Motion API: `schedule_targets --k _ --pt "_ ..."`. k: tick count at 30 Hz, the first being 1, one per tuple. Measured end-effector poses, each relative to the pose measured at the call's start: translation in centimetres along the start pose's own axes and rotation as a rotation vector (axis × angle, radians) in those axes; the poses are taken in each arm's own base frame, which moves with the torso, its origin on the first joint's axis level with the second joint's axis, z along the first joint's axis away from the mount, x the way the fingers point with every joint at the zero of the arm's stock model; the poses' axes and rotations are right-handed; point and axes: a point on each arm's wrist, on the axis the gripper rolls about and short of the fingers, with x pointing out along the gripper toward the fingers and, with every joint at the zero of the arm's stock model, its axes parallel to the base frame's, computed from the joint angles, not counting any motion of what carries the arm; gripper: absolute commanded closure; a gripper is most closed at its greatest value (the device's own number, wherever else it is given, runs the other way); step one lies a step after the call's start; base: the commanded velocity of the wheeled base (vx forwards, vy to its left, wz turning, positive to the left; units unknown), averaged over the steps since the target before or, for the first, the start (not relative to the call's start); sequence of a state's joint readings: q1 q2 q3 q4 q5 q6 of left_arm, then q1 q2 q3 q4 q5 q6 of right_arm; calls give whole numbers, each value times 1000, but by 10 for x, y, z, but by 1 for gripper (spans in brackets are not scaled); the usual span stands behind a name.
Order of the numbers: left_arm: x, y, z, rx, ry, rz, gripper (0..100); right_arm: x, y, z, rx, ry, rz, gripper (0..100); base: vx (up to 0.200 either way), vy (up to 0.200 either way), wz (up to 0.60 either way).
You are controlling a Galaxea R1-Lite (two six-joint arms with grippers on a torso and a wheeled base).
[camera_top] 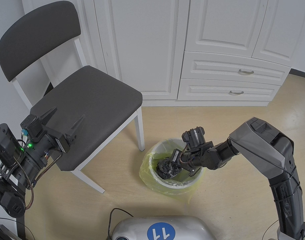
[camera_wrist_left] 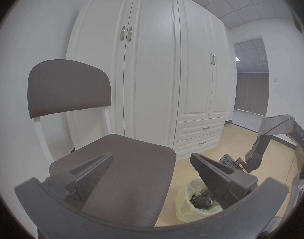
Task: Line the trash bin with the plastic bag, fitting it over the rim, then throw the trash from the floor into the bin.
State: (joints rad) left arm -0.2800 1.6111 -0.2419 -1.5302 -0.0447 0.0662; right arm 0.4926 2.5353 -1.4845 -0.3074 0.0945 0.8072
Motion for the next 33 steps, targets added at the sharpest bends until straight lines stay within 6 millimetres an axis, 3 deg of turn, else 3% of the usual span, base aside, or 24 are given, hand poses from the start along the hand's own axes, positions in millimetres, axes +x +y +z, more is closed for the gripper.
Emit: schedule_targets --k 12,19,24,33 --pt "0 1 0 1 -2 6 0 -1 -3 2 4 -7 -9 0 0 0 0" --pt "0 1 0 1 -1 4 0 -16 -2 6 1 -14 -7 0 0 0 0" --pt "0 1 0 1 -1 4 0 -42 3 9 -39 -21 0 0 0 0 0" --pt "-3 3 3 0 -9 16 0 -109 5 13 -148 -98 43 0 0 0 0"
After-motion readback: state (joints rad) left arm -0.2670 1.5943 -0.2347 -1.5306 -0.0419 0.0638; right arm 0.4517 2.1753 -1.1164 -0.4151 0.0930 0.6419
